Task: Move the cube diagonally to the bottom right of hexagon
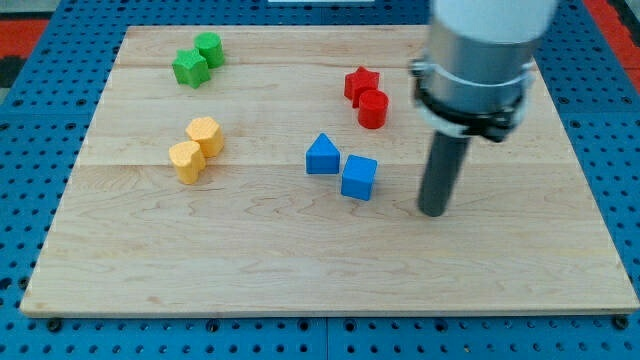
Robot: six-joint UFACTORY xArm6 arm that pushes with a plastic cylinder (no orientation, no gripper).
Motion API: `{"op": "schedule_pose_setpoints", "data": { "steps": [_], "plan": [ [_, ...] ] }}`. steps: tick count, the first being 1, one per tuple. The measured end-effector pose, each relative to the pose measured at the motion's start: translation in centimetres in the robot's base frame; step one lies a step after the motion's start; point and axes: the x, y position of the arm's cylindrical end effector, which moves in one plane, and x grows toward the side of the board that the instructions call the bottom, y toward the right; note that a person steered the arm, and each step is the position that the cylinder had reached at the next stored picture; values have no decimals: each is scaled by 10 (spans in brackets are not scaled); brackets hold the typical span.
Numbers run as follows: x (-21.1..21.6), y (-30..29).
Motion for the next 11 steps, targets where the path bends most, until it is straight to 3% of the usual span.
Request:
{"op": "schedule_pose_setpoints", "data": {
  "steps": [2, 3, 4, 5, 6, 7, 8, 9, 10, 11],
  "plan": [
    [-72, 6],
    [-69, -33],
    [-58, -73],
    [-17, -84],
    [-13, -110],
    [11, -82],
    [16, -107],
    [15, -180],
    [21, -162],
    [61, -170]
  ]
}}
